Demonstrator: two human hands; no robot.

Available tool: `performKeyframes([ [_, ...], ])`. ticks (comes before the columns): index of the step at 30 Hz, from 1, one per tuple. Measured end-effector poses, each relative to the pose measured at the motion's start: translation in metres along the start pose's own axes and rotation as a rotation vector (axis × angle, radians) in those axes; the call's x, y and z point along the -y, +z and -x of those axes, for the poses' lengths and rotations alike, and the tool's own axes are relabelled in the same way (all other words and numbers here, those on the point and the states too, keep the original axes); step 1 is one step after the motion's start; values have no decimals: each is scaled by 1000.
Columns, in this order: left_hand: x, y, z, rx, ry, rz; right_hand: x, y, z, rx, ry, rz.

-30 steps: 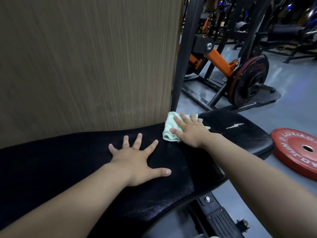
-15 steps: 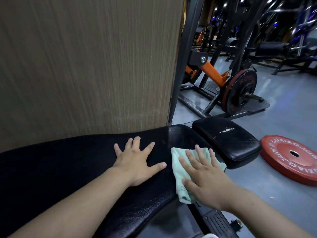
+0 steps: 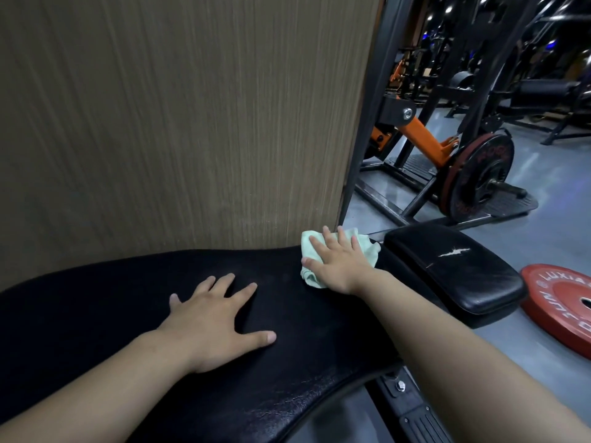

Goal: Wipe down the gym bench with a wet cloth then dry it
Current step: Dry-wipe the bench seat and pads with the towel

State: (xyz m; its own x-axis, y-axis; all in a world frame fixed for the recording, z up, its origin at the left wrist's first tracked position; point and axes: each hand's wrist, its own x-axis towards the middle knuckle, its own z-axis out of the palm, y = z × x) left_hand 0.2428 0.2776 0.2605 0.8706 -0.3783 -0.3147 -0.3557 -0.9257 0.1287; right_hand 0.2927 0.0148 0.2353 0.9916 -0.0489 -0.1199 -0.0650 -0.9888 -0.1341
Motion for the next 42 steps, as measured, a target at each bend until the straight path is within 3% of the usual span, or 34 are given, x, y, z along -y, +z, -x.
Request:
performKeyframes([
  [5, -2, 4, 0, -29, 3, -10, -2, 5, 18, 22, -21, 34],
  [12, -1, 5, 3, -29, 5, -35, 0, 20, 135, -4, -164, 23],
  [17, -1, 6, 4, -41, 7, -39, 22, 33, 181, -19, -169, 61],
  [25, 4, 9, 0, -82, 26, 2, 49, 21, 88, 28, -206, 42],
  [32, 27, 10, 16, -224, 9, 96, 75, 10, -8, 39, -159, 48],
  [42, 69, 8, 62, -147, -83, 93, 84, 16, 56, 74, -239, 69],
])
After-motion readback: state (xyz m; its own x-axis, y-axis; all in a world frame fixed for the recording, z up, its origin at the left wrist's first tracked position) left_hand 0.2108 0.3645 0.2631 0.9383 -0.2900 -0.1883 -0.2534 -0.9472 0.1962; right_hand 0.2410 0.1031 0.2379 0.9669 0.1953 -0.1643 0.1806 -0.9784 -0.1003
